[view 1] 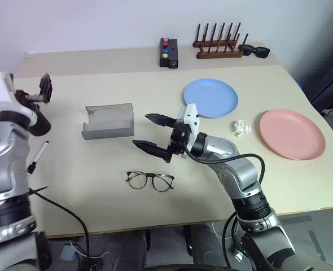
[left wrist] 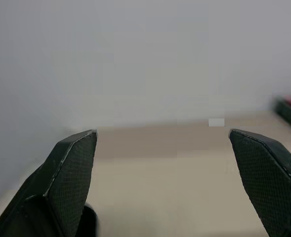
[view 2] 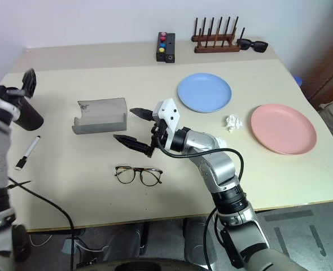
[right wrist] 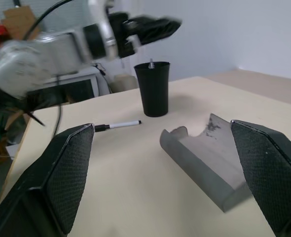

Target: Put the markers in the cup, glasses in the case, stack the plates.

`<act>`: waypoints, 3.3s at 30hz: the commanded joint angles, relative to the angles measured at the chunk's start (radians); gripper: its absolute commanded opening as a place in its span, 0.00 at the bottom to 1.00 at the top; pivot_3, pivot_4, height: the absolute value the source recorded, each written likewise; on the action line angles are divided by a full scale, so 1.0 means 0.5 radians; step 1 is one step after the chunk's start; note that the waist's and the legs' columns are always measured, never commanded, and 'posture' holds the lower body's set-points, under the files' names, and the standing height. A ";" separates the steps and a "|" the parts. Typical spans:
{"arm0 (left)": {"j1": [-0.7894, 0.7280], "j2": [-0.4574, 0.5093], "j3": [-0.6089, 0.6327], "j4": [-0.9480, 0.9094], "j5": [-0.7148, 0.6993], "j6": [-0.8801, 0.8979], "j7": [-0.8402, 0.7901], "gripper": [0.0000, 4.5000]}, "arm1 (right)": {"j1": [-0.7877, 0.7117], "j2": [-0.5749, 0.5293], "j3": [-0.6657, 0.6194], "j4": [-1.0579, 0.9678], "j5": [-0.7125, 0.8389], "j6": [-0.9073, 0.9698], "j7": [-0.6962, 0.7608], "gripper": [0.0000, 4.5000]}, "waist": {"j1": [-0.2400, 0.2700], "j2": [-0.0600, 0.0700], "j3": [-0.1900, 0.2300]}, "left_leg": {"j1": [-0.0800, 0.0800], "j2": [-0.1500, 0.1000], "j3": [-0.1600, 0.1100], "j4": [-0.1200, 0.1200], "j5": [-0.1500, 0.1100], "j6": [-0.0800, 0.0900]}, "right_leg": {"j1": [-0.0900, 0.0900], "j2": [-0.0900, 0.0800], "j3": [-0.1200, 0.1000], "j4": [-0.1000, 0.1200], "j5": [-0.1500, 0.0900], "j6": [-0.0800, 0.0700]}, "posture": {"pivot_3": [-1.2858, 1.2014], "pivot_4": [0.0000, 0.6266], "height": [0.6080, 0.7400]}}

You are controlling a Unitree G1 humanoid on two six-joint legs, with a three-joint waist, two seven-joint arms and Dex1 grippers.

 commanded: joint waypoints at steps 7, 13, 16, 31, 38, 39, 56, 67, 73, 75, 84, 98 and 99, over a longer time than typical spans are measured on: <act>0.292 0.384 0.211 -0.019 -0.176 0.983 -0.098 0.97 | -0.024 -0.052 0.011 -0.108 0.067 0.033 0.086 1.00 | 0.018 0.000 0.000 | 0.000 0.000 0.000 0.000 0.000 0.000 | 0.001 0.000 0.000 0.000 -0.001 -0.001 | 0.52 0.24 0.99; 0.336 0.546 -0.028 0.141 -0.074 1.153 -0.267 0.97 | -0.003 -0.020 0.034 -0.124 0.055 0.037 0.077 1.00 | 0.015 0.000 0.000 | 0.000 0.000 0.000 0.000 0.000 0.000 | 0.000 0.000 0.000 0.000 -0.004 -0.007 | 0.52 0.24 0.99; 0.311 0.585 -0.137 0.274 -0.017 1.137 -0.357 0.97 | 0.006 -0.010 0.038 -0.135 0.054 0.040 0.070 1.00 | 0.013 0.000 0.000 | 0.000 0.000 0.000 -0.003 0.000 0.000 | -0.002 0.000 0.000 0.000 -0.004 -0.007 | 0.52 0.24 0.99; 0.135 0.631 -0.427 0.756 0.216 1.041 -0.641 0.79 | 0.047 -0.005 0.044 -0.177 0.063 0.056 0.034 1.00 | 0.016 0.000 -0.001 | 0.003 0.000 0.000 -0.009 0.002 -0.003 | -0.004 0.000 0.000 0.002 -0.005 -0.008 | 0.52 0.24 0.99; 0.160 0.570 -0.341 0.690 0.225 0.944 -0.610 0.01 | 0.056 -0.006 0.050 -0.184 0.064 0.059 0.038 1.00 | 0.011 0.001 0.000 | 0.004 0.001 0.000 -0.011 0.002 -0.003 | -0.005 0.000 0.000 0.003 -0.002 -0.004 | 0.52 0.24 0.99; 0.172 0.534 -0.287 0.632 0.225 0.814 -0.600 0.01 | 0.056 -0.007 0.052 -0.184 0.064 0.060 0.041 1.00 | 0.013 0.001 0.000 | 0.003 0.001 0.000 -0.011 0.002 -0.003 | -0.005 0.000 0.000 0.002 -0.002 -0.004 | 0.52 0.24 0.99; -0.491 0.074 0.039 0.487 0.544 -0.387 0.174 0.01 | -0.009 0.018 0.078 -0.077 0.045 0.019 0.111 1.00 | 0.015 -0.004 -0.002 | 0.002 0.000 0.000 -0.011 0.005 -0.009 | -0.004 -0.001 0.000 -0.001 -0.001 -0.004 | 0.52 0.24 0.99; -0.705 -0.055 -0.018 1.201 0.744 -1.059 0.514 0.01 | -0.027 0.031 0.065 -0.052 0.031 -0.010 0.103 1.00 | 0.022 -0.004 -0.002 | 0.002 0.000 0.000 -0.010 0.006 -0.009 | -0.004 -0.001 0.000 0.001 -0.001 -0.003 | 0.52 0.24 0.99; -0.704 -0.099 -0.044 1.381 0.766 -1.214 0.552 0.01 | -0.017 0.015 0.049 -0.066 0.027 -0.014 0.084 1.00 | 0.021 -0.005 -0.002 | 0.001 0.000 0.000 -0.010 0.006 -0.009 | -0.004 -0.001 0.000 0.002 -0.001 -0.003 | 0.52 0.24 0.99; -0.701 -0.101 -0.053 1.427 0.768 -1.242 0.567 0.01 | -0.014 0.010 0.045 -0.070 0.028 -0.015 0.078 1.00 | 0.021 -0.005 -0.002 | 0.001 0.000 0.000 -0.010 0.006 -0.009 | -0.004 -0.001 0.000 0.002 -0.001 -0.003 | 0.52 0.24 0.99; -0.693 -0.112 -0.066 1.535 0.753 -1.298 0.597 0.01 | -0.017 0.009 0.034 -0.071 0.037 -0.025 0.068 1.00 | 0.020 -0.005 -0.002 | 0.002 0.000 0.000 -0.010 0.006 -0.009 | -0.004 -0.001 -0.001 0.003 -0.001 -0.003 | 0.52 0.24 0.99; -0.656 -0.144 -0.065 1.496 0.747 -1.250 0.634 0.57 | -0.027 0.013 0.034 -0.060 0.045 -0.029 0.070 1.00 | 0.019 -0.005 -0.002 | 0.002 0.000 0.000 -0.010 0.006 -0.009 | -0.004 -0.001 -0.001 0.003 -0.001 -0.003 | 0.52 0.24 0.99; -0.655 -0.145 -0.066 1.493 0.746 -1.248 0.636 0.57 | -0.027 0.013 0.035 -0.060 0.045 -0.028 0.070 1.00 | 0.019 -0.005 -0.002 | 0.002 0.000 0.000 -0.010 0.006 -0.009 | -0.004 -0.001 -0.001 0.004 -0.001 -0.003 | 0.52 0.24 0.99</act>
